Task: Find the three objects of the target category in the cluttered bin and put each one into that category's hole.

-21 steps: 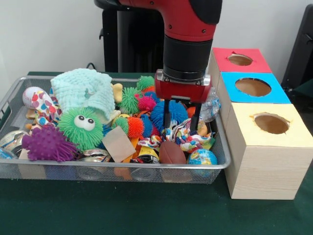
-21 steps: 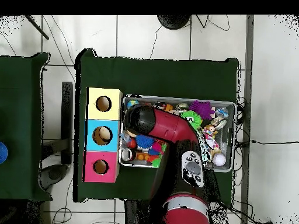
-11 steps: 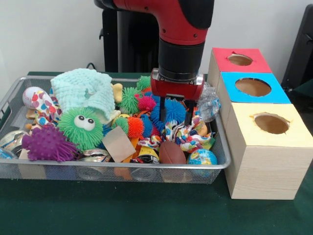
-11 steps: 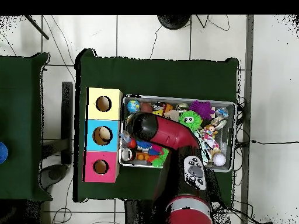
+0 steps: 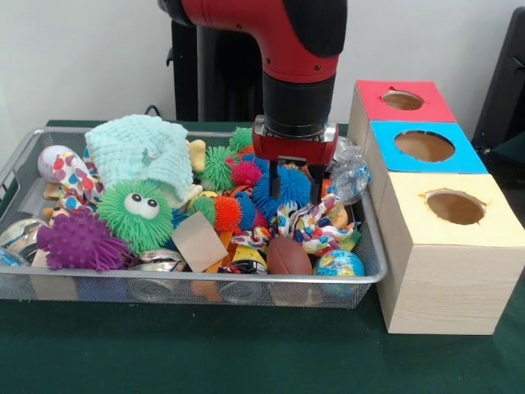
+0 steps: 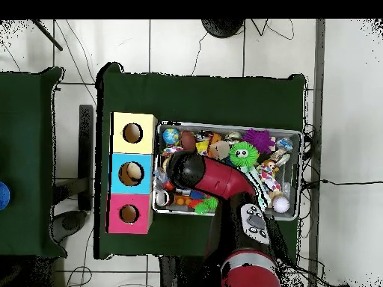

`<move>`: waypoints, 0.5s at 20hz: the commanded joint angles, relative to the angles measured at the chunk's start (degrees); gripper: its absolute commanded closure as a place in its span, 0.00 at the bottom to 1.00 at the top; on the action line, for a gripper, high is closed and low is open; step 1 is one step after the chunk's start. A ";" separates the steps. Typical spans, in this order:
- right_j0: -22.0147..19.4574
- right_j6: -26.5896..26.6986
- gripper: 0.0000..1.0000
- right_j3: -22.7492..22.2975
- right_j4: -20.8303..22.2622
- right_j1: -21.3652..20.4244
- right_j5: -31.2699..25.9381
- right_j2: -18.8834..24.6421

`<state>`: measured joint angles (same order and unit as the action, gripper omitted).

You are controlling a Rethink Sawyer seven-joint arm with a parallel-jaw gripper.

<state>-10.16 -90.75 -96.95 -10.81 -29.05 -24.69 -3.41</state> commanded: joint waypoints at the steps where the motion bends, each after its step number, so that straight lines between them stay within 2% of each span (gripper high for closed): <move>1: -2.80 -5.88 0.00 -4.89 0.83 2.14 2.60 7.95; 10: -4.60 -6.08 0.00 -5.30 0.71 2.93 3.83 10.60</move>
<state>-12.85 -90.75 -99.67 -10.82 -28.74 -24.27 0.44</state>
